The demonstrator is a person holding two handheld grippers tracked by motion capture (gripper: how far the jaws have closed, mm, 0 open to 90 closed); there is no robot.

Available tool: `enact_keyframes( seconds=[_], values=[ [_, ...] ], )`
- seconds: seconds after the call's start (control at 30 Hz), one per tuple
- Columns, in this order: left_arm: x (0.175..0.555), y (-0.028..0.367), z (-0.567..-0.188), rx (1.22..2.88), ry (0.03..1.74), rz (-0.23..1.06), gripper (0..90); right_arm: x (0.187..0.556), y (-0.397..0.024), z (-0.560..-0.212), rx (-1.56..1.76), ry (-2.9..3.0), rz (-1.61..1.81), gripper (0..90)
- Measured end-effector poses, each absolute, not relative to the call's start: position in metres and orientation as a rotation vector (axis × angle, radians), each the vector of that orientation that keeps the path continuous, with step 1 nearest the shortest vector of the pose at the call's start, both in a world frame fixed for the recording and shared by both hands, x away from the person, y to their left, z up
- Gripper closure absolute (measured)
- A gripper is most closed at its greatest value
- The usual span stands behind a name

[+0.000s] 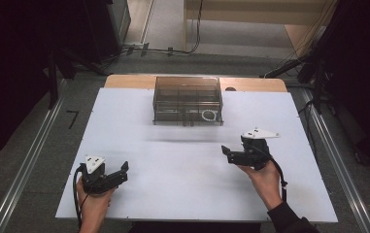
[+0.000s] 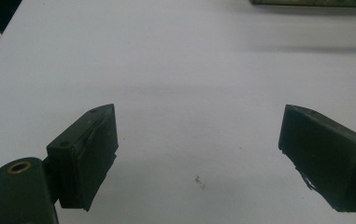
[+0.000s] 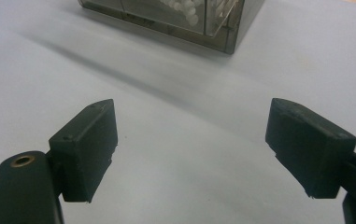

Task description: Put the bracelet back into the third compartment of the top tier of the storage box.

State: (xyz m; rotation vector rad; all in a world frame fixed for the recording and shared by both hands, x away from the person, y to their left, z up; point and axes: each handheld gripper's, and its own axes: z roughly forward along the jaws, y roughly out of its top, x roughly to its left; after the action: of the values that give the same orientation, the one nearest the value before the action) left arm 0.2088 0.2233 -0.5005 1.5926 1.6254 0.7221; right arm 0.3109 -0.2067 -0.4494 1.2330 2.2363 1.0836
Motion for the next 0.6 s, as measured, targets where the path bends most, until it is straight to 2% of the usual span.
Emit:
enact_keyframes(
  seconds=[0.6],
  values=[
    [0.208,0.224,-0.5,1.593,1.622,0.719,12.0,0.289,-0.231,-0.453,1.255,2.225,1.096,15.0]
  ],
)
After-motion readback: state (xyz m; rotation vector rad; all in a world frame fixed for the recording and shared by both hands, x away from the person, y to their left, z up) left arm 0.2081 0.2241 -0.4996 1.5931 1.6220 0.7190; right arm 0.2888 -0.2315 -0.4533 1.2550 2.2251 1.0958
